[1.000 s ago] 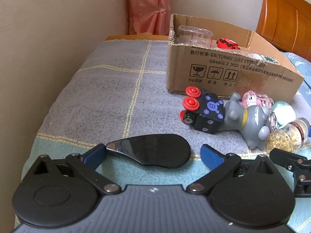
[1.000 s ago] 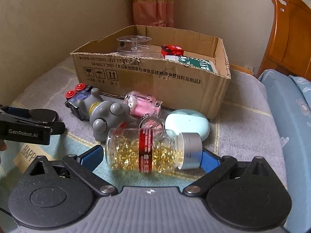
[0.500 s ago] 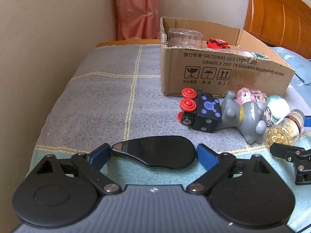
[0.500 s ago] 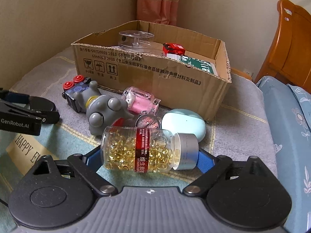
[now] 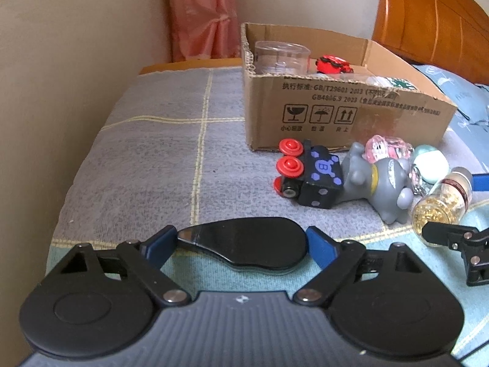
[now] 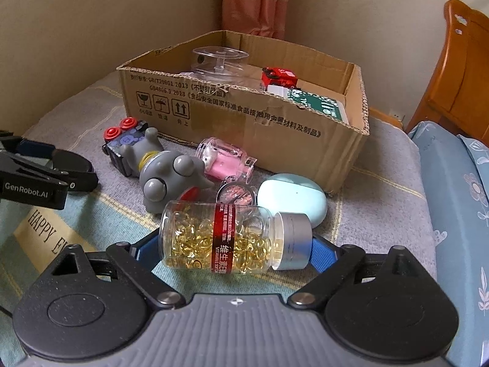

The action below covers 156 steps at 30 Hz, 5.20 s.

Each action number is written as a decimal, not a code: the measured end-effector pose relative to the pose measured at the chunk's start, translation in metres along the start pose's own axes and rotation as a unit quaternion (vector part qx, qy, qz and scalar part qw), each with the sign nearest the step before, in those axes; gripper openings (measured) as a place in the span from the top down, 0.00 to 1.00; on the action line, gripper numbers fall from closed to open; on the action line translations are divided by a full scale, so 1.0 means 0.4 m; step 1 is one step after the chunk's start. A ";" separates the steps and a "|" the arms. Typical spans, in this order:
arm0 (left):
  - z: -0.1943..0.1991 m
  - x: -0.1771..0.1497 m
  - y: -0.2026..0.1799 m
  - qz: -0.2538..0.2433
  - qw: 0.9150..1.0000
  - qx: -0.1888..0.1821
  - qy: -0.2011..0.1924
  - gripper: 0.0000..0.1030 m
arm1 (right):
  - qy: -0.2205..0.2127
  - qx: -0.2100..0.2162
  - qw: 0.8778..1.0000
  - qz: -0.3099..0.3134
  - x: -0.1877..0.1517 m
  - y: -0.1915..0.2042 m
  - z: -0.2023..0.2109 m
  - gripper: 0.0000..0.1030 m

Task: Organize rigid objects
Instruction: 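Lift the capsule bottle with the right tool toward the box, then lower the capsule bottle into the box and open the right tool, then move both tools back from the box toward the remaining toys, then grasp the black block train with red wheels with the left tool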

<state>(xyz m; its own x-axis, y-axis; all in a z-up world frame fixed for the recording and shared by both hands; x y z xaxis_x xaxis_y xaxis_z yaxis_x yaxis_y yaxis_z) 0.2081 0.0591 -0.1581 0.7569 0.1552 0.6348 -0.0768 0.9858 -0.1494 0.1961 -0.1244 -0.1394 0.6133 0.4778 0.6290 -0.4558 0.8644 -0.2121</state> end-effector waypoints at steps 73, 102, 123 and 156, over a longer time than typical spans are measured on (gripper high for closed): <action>-0.214 0.606 -0.334 -0.121 0.990 -0.065 -0.016 0.13 | -0.057 0.029 0.998 0.016 0.295 -0.231 -0.007 0.00; 0.066 0.469 -0.214 -0.130 0.989 -0.043 -0.051 0.03 | -0.071 0.025 0.997 0.024 0.230 -0.118 0.151 0.00; 0.058 0.106 -0.086 -0.120 0.992 -0.027 -0.025 0.03 | -0.015 -0.028 0.998 -0.059 -0.058 0.003 0.134 0.00; -0.084 0.064 -0.029 -0.060 0.998 -0.037 -0.005 0.01 | 0.012 -0.020 0.997 -0.072 -0.117 0.026 0.052 0.00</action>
<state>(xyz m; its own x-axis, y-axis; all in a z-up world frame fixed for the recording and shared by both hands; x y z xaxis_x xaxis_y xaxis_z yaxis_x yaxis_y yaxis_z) 0.2501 0.0496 -0.1656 0.7518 0.0373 0.6583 0.0617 0.9900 -0.1266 0.1492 -0.1409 -0.1554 0.6862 0.3509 0.6372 -0.3353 0.9299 -0.1511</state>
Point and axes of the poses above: each gripper's, at about its wrist camera, not at the fingertips, and z roughly against the way its jaws point, y to its left, x to its top, the point moved 8 cm from there along -z, roughly the way its jaws point, and after that the axes turned 11 degrees about z, right-handed, at the moved point
